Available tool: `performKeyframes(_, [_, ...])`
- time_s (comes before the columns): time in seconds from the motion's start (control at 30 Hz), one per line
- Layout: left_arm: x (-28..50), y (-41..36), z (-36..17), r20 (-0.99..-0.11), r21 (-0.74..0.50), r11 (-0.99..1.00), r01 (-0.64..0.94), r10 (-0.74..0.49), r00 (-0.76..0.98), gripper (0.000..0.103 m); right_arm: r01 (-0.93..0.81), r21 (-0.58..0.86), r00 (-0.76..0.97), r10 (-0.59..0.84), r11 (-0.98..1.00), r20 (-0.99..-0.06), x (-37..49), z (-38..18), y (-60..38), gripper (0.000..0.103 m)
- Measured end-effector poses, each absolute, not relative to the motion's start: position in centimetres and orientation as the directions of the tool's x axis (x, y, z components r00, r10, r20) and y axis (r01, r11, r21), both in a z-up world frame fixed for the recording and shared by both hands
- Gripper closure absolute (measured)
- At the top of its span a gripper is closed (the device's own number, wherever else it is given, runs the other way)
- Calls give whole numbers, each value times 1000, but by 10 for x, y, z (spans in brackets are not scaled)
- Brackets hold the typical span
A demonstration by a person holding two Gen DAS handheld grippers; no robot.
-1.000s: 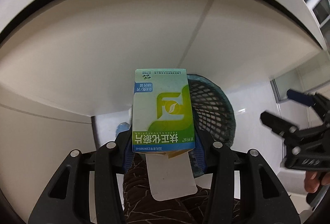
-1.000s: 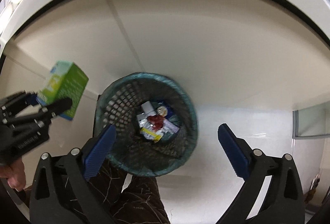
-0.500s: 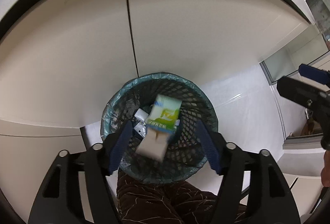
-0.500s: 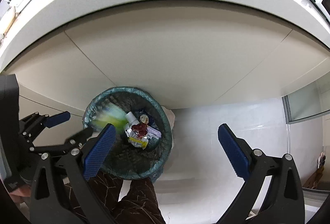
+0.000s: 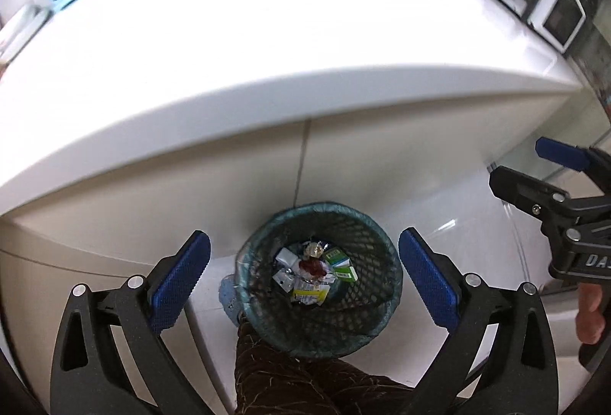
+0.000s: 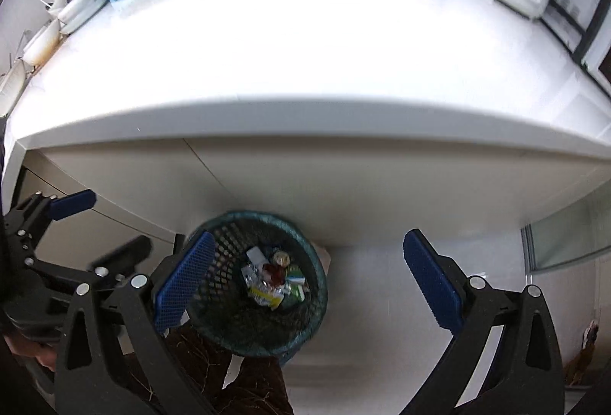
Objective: Collect trash
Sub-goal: 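Raise both tools back up over the counter toward the bubble wrap and milk carton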
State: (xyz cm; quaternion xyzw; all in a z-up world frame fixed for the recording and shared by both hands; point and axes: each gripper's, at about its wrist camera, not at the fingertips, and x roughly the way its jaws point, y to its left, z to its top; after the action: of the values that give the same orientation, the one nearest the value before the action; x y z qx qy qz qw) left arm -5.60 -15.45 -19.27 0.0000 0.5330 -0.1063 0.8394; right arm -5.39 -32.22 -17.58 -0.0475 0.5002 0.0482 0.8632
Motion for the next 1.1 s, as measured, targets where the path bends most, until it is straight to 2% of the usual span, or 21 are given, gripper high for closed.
performKeyframes(0.47, [-47, -105, -107, -856, -168, 984, 61, -176, 486, 6, -159, -29, 588, 71, 987, -806, -39, -106, -302, 8])
performKeyframes(1.1, [-3, -73, -37, -827, -139, 990, 4, -118, 550, 6, -179, -31, 693, 103, 983, -714, 8, -28, -280, 8])
